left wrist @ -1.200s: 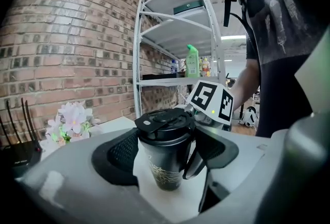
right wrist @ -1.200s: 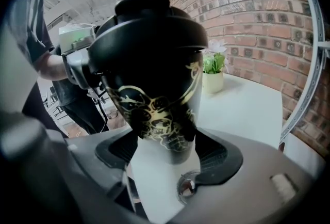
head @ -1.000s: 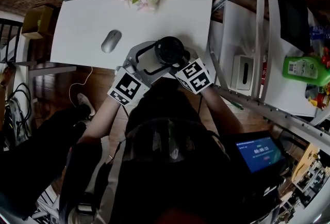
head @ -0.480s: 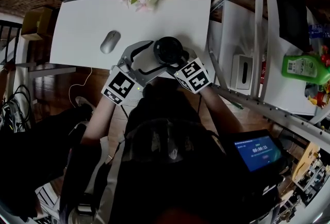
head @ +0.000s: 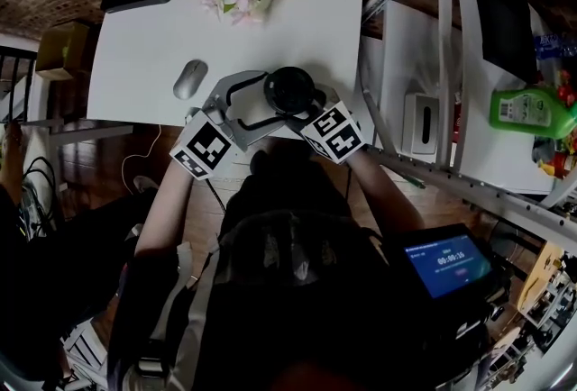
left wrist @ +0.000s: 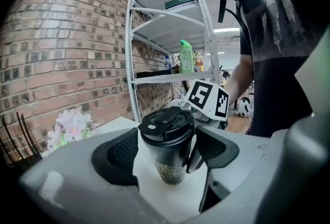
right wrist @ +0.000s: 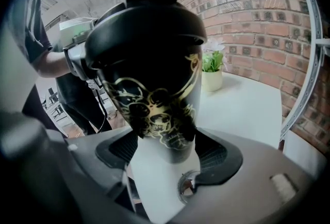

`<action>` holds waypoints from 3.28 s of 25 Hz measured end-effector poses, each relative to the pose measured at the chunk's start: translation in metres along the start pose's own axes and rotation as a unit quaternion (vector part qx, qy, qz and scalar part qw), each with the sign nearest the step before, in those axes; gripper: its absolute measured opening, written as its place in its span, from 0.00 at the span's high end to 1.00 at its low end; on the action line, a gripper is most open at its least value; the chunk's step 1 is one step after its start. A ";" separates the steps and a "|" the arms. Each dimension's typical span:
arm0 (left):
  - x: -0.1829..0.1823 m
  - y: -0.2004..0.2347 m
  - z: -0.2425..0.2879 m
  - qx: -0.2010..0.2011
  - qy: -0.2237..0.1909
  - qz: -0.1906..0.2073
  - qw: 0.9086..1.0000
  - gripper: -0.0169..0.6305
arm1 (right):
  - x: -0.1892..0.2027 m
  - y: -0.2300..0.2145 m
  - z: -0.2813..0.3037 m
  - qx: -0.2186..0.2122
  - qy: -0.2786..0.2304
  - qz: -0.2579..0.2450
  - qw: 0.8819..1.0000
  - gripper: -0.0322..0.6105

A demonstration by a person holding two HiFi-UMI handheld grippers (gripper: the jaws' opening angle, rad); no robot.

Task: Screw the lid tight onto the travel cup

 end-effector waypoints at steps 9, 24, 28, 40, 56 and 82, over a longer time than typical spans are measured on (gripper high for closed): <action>0.001 -0.003 0.002 -0.033 -0.007 -0.020 0.999 0.43 | -0.001 0.003 0.001 0.003 0.001 0.001 1.000 0.41; 0.007 -0.006 0.003 -0.064 0.007 -0.038 0.997 0.44 | 0.001 0.001 0.002 0.004 0.007 0.000 1.000 0.41; 0.002 -0.004 -0.006 -0.035 0.003 -0.055 0.998 0.42 | 0.002 0.001 0.003 0.002 0.009 -0.001 1.000 0.41; 0.008 0.001 0.001 0.000 0.029 0.001 1.000 0.41 | 0.003 0.000 0.004 -0.001 0.019 -0.005 1.000 0.41; 0.005 -0.009 0.007 -0.114 -0.011 -0.045 0.992 0.43 | 0.005 -0.001 0.005 0.011 0.027 -0.015 0.999 0.42; 0.006 -0.007 0.006 -0.084 -0.028 -0.030 0.996 0.43 | 0.009 -0.001 0.007 0.028 0.036 -0.009 0.999 0.43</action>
Point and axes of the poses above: the fingertips, and each gripper's own axes: z forward along the fingers, y to its left, x out of its underside, the point moved 3 cm from there along -z, backward along the fingers, and after that the axes turned 8 degrees about -y, right-handed, at the moved point
